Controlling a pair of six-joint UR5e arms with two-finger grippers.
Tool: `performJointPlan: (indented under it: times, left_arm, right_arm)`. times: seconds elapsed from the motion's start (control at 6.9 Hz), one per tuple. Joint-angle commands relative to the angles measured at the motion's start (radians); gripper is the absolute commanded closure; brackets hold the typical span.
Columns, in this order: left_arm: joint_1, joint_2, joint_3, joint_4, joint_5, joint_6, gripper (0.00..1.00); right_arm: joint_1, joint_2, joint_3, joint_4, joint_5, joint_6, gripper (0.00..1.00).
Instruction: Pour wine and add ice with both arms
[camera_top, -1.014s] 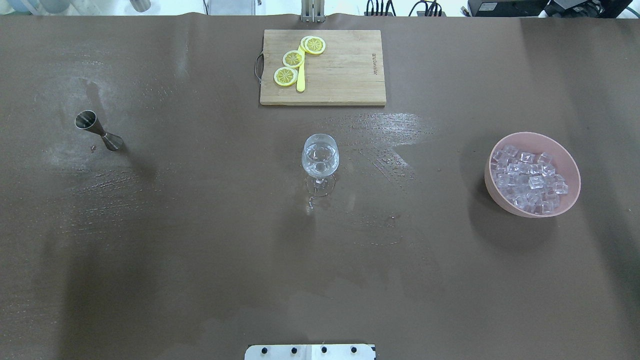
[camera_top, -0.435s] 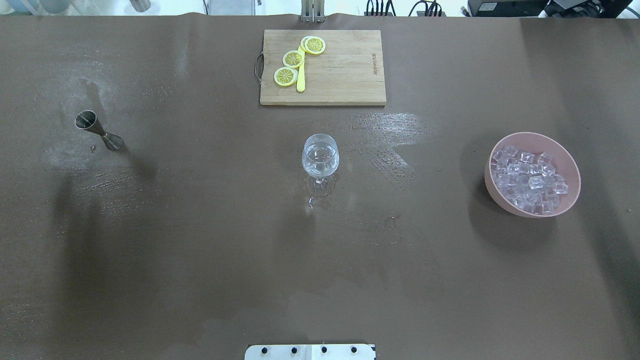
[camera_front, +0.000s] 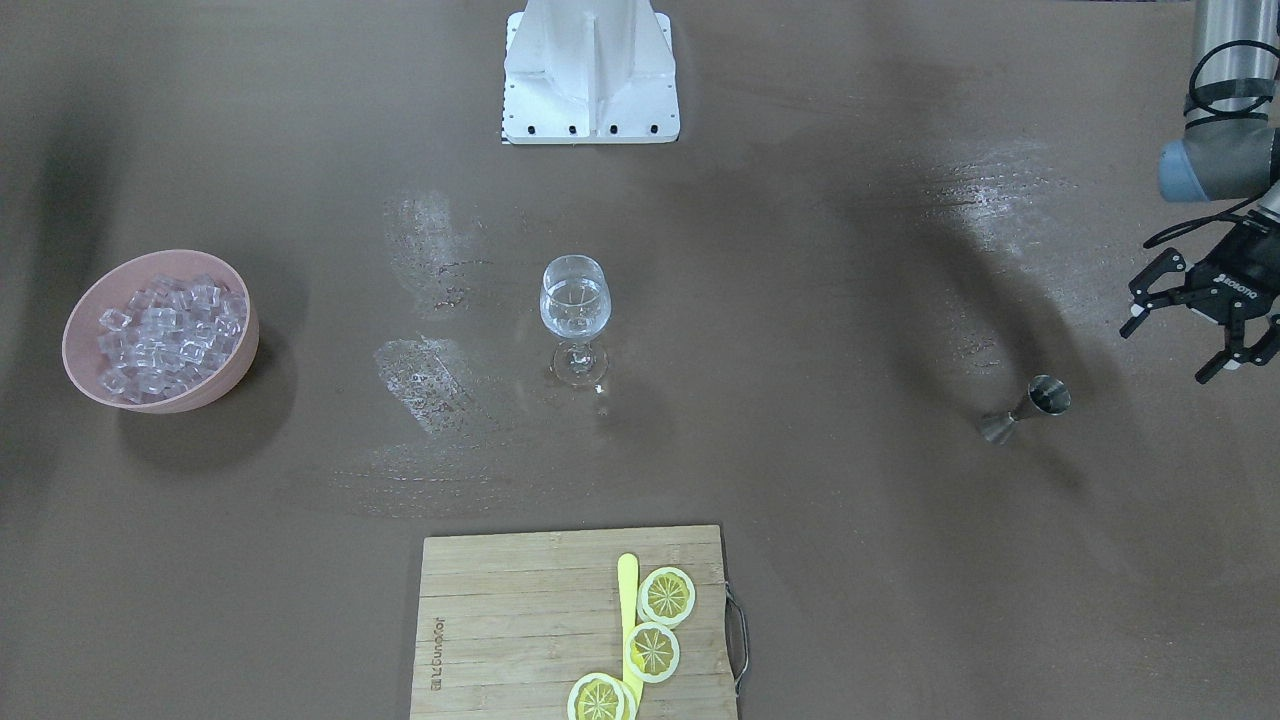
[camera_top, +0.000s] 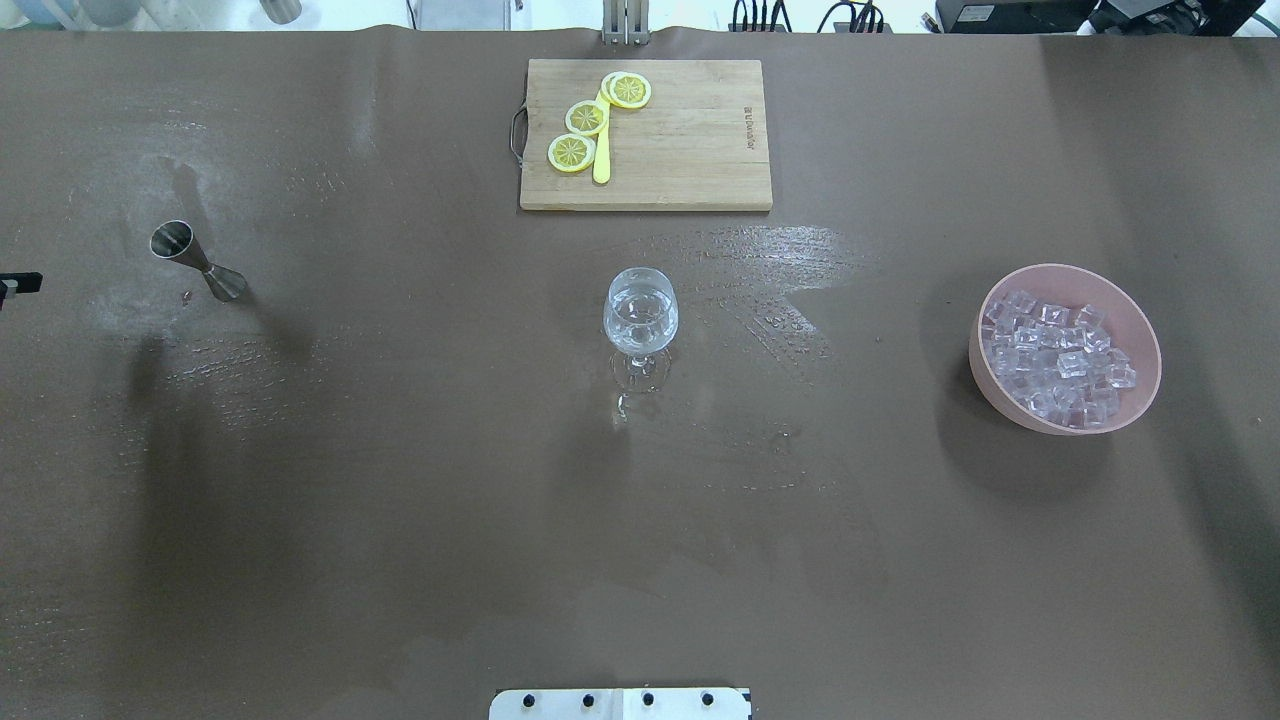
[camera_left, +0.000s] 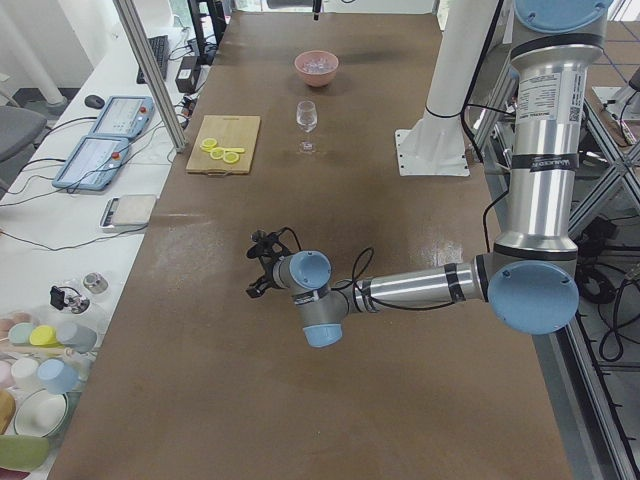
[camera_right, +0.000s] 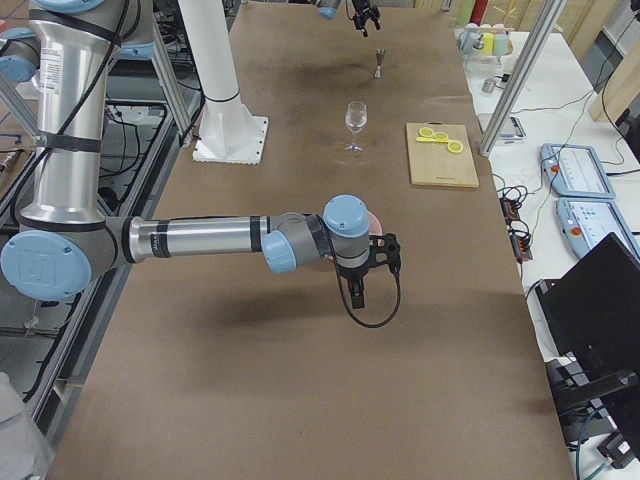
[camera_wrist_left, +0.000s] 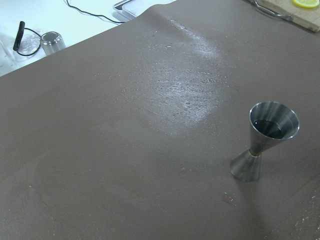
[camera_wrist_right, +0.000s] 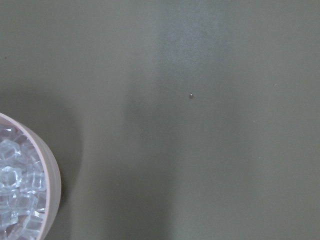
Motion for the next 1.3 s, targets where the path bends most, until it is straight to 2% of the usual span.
performJointPlan:
  times: [0.0,0.14,0.72,0.87,1.16]
  left_arm:
    - [0.102,-0.046,0.016,-0.047,0.090,0.001,0.02]
    - [0.151,-0.058,0.036,-0.069,0.135,0.009,0.03]
    - [0.166,-0.106,0.093,-0.151,0.137,-0.002,0.03]
    - [0.166,-0.103,0.096,-0.165,0.176,-0.015,0.03]
    - [0.188,-0.108,0.116,-0.169,0.221,-0.124,0.02]
  right_arm:
    - [-0.002,0.000,0.006,0.000,-0.001,0.001,0.00]
    - [-0.002,0.003,0.006,0.000,0.001,0.001,0.00]
    - [-0.005,0.003,0.015,0.000,-0.001,0.002,0.00]
    - [-0.005,0.003,0.021,0.000,-0.002,0.002,0.01]
    - [-0.005,0.000,0.026,0.000,-0.002,0.002,0.00]
